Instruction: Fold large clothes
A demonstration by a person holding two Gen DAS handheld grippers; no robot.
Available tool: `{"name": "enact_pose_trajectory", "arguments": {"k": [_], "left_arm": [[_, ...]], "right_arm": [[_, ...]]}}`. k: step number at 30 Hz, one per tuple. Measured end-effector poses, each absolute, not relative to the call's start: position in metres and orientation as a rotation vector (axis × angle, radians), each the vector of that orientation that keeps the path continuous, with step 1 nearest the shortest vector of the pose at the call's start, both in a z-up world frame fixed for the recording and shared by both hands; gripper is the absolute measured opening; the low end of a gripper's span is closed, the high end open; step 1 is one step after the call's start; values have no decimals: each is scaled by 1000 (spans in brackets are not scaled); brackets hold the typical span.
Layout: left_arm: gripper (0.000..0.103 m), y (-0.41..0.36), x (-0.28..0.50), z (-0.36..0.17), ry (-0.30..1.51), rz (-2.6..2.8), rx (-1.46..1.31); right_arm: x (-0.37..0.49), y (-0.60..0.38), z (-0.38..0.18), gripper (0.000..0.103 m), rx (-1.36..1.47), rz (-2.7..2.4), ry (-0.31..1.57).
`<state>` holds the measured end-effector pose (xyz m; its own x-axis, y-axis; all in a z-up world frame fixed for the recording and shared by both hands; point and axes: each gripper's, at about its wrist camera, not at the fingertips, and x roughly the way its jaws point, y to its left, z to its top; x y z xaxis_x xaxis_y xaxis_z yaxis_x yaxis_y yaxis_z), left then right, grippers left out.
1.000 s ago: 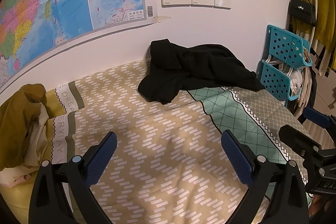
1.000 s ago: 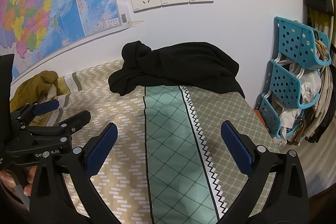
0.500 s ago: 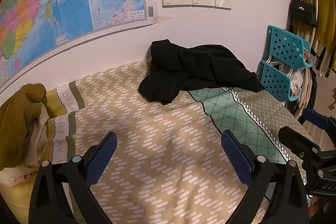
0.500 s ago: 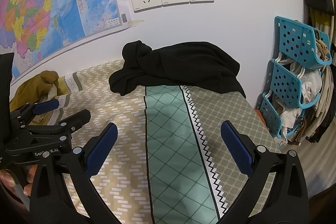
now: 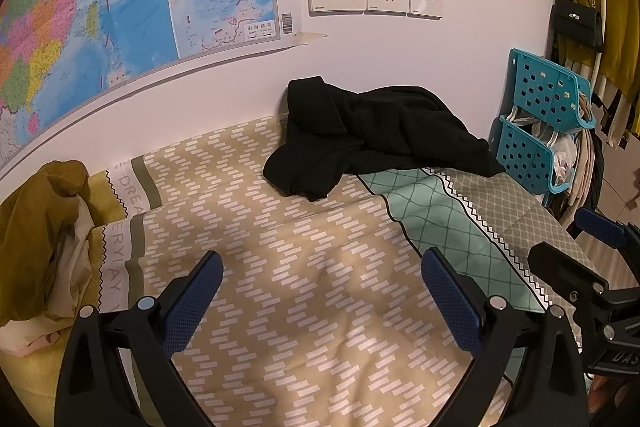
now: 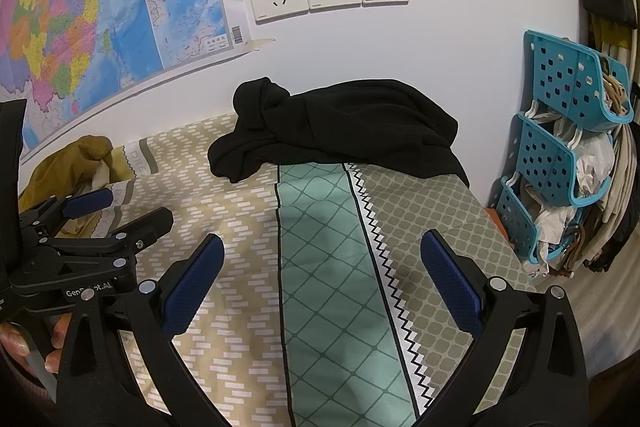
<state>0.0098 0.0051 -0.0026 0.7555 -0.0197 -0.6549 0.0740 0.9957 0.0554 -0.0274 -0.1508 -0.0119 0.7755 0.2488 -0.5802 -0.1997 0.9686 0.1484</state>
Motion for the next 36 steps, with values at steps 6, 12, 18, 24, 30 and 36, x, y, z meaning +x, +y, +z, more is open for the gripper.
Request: {"name": "enact_pose_trajectory", "arguments": {"k": [6, 12, 18, 24, 30, 36], "left_arm": [[96, 5, 12, -2, 716, -47, 83], [96, 10, 30, -4, 737, -32, 82], [96, 28, 63, -11, 776, 8, 76], [96, 47, 92, -21, 792, 66, 78], [96, 64, 115, -33, 825, 87, 57], [96, 72, 129, -42, 847, 101, 62]], "right_arm": [[-25, -152, -12, 97, 78, 247, 641], [-14, -150, -10, 97, 54, 263, 651], [22, -140, -9, 97, -18, 287, 673], [82, -111, -5, 97, -187, 300, 674], [151, -69, -23, 97, -378, 356, 727], [184, -50, -42, 55, -480, 410, 734]]}}
